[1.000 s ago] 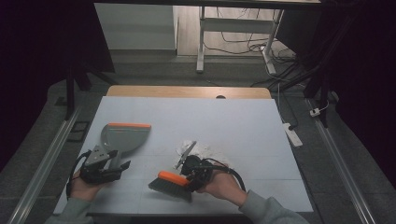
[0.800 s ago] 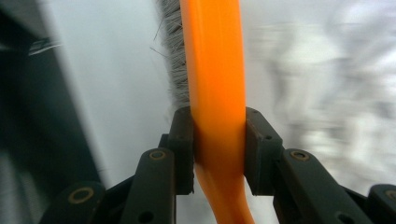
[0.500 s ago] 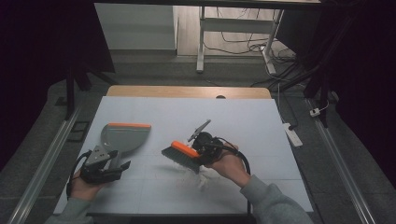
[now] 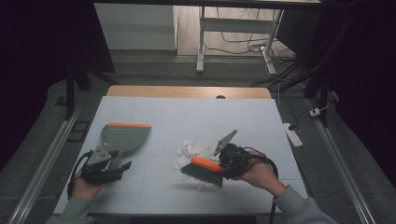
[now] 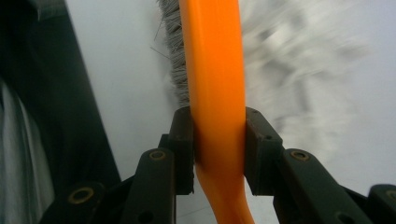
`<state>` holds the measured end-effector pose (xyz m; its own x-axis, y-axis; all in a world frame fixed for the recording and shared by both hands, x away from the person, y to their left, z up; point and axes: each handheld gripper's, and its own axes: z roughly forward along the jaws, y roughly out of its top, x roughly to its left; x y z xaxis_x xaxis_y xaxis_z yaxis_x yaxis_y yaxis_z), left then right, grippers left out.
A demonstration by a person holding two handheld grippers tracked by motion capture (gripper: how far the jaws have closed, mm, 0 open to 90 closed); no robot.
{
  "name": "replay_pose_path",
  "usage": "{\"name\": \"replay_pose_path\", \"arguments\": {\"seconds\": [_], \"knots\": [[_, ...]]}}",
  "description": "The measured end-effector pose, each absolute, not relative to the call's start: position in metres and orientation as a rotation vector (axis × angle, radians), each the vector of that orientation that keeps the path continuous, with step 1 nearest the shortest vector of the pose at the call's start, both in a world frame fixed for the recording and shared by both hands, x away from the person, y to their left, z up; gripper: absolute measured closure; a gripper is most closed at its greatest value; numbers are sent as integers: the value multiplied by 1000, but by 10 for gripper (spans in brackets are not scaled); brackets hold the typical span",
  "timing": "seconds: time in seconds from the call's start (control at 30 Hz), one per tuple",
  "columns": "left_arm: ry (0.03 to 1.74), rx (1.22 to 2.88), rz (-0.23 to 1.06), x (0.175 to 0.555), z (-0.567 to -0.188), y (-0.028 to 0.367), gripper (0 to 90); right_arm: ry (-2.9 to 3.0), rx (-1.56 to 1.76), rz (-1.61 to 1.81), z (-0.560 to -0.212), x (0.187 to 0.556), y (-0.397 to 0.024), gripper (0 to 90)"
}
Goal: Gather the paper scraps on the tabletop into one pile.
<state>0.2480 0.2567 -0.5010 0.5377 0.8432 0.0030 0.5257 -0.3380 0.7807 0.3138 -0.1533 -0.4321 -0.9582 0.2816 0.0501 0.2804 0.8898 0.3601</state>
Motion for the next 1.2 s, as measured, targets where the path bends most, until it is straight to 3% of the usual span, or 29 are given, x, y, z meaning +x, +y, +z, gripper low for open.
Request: {"name": "replay_pose_path", "arguments": {"seconds": [0.17,0.43,0.6,0.77,1.0,1.2], "knots": [[1106,2021,536,248,-501,255,342,3045,339,515,-456,312,-129,676],[1111,2020,536,247,-502,257,342,2932,329,594,-452,341,-112,675],[1110,2021,531,248,-503,257,342,2866,433,793,-428,329,-137,675],[1086,2026,521,249,-502,255,342,2710,754,857,-406,330,-187,674],[1046,2023,505,252,-501,254,342,2571,1245,585,-434,344,-240,675],[1036,2029,502,255,-501,251,342,2604,1285,569,-449,347,-230,675]]}}
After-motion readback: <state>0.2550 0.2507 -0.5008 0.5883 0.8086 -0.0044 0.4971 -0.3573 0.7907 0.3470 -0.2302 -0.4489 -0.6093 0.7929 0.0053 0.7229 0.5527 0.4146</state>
